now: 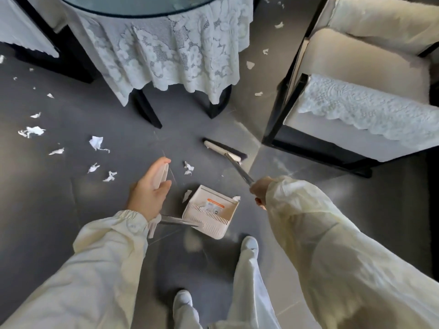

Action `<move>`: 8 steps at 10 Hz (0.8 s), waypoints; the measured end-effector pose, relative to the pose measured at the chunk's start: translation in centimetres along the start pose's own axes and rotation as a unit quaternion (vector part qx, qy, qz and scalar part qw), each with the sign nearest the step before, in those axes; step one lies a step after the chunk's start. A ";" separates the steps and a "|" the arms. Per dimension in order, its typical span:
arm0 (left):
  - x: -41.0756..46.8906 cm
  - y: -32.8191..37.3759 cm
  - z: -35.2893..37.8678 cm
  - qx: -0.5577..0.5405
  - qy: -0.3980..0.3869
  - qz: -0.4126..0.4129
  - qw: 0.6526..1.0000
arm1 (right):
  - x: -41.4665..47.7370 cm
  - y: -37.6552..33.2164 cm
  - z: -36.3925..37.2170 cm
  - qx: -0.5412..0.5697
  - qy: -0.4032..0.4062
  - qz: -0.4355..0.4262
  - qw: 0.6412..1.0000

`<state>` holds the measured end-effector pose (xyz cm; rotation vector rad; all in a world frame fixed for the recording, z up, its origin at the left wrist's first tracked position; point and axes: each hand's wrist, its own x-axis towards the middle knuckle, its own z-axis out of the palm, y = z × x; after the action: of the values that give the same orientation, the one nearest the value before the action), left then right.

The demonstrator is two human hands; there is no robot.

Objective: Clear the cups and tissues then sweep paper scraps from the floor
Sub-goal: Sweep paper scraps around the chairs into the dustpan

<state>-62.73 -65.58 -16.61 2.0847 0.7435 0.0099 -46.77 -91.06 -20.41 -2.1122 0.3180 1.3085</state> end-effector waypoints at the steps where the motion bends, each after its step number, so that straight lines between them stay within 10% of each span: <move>1: -2.6 -2.8 -1.9 -0.009 -0.007 0.015 1.000 | -3.6 1.8 6.1 -0.019 -0.016 -0.010 1.000; 8: -15.0 -12.7 -11.5 0.029 0.058 -0.064 0.996 | -13.7 14.1 16.7 0.274 0.132 0.018 0.953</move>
<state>-84.57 -59.21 -15.39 2.1002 0.9580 0.0389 -72.44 -93.18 -19.09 -1.7964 0.7439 0.8245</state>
